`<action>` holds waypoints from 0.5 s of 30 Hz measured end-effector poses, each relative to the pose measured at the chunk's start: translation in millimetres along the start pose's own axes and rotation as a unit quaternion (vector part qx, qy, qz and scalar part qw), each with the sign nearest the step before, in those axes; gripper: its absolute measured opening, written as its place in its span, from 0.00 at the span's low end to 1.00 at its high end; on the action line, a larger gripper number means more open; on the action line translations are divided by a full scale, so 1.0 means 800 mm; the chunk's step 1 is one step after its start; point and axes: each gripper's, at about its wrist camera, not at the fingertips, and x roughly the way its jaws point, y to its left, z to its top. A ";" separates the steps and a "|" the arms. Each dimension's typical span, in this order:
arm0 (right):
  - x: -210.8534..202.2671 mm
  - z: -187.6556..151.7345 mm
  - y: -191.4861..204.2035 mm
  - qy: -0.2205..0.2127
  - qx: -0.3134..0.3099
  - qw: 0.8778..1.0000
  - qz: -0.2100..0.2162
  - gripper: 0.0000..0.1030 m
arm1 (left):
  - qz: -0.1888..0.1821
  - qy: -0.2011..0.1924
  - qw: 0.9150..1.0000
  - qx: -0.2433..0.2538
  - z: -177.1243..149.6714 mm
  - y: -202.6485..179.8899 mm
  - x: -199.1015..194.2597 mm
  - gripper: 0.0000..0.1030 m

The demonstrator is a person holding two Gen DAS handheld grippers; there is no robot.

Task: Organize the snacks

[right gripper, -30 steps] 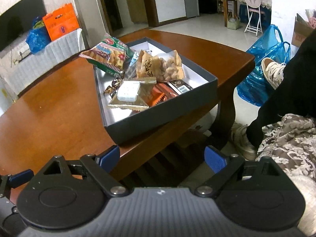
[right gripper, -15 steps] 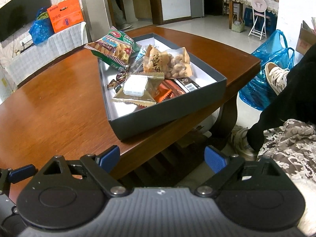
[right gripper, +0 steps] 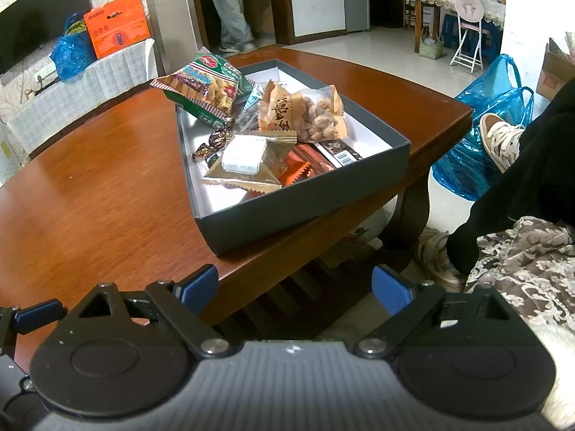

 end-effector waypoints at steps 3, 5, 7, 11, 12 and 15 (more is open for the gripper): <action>0.000 0.000 0.001 0.001 -0.001 1.000 -0.003 0.91 | 0.000 0.000 1.000 0.000 0.000 0.000 0.000 1.00; 0.000 0.000 0.001 0.001 -0.002 1.000 -0.003 0.91 | 0.000 0.000 1.000 0.000 0.000 0.000 0.000 1.00; 0.001 0.000 0.001 0.001 -0.001 1.000 -0.003 0.91 | 0.000 0.000 1.000 0.000 0.000 0.000 0.000 1.00; 0.001 0.000 0.001 0.001 0.000 1.000 -0.003 0.91 | 0.002 0.000 1.000 0.004 -0.001 -0.001 0.000 1.00; 0.001 -0.001 0.001 0.001 -0.001 1.000 -0.003 0.91 | 0.003 0.000 1.000 0.006 -0.001 -0.002 0.000 1.00; 0.001 -0.001 0.001 0.001 0.000 1.000 -0.003 0.91 | 0.004 0.000 1.000 0.009 -0.002 -0.002 0.000 1.00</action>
